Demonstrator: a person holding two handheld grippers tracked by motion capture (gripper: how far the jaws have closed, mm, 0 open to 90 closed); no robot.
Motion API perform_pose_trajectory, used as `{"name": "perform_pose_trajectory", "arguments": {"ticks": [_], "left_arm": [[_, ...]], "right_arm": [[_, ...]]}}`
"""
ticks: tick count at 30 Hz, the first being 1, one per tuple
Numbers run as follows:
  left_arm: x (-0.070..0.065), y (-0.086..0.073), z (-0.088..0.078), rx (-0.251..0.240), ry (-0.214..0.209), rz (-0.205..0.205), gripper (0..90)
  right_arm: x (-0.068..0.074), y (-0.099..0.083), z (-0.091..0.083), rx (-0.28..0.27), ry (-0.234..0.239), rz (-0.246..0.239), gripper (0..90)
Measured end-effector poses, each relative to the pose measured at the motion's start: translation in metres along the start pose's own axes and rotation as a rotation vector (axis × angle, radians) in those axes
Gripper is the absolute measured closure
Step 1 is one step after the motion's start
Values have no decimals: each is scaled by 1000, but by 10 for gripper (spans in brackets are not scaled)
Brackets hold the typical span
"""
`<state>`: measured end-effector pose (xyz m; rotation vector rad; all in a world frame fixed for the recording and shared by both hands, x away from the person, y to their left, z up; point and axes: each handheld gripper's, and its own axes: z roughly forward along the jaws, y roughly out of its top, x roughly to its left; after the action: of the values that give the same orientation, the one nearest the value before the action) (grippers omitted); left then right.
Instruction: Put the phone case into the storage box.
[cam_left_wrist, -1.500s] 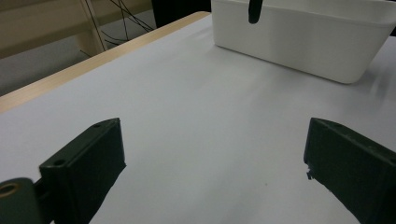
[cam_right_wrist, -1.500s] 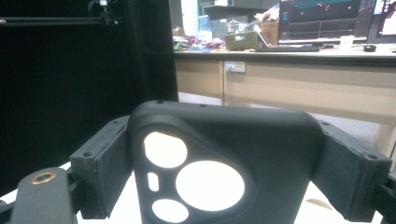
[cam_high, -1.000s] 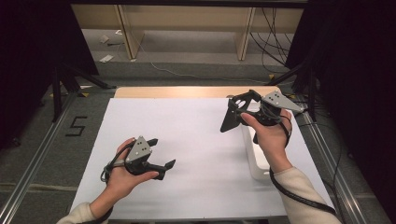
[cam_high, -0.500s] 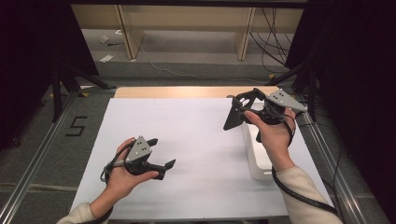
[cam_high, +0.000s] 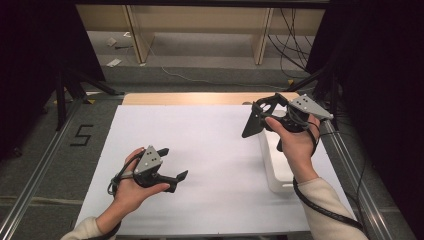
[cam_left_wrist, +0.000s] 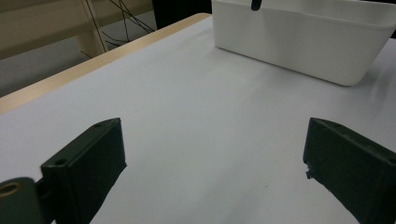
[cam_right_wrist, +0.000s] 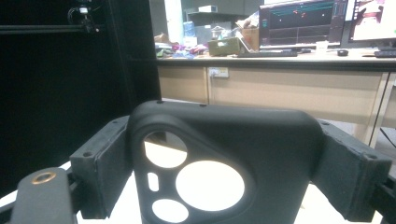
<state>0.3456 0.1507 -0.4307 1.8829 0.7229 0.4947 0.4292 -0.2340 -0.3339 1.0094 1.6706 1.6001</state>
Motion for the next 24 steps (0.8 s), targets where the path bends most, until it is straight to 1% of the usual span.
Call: {"name": "perform_pose_trajectory", "arguments": {"ticks": [24], "left_arm": [[0,0,0,0,-1,0,52]], "right_arm": [[-11,2,-4,-7,-38,3,154]]}}
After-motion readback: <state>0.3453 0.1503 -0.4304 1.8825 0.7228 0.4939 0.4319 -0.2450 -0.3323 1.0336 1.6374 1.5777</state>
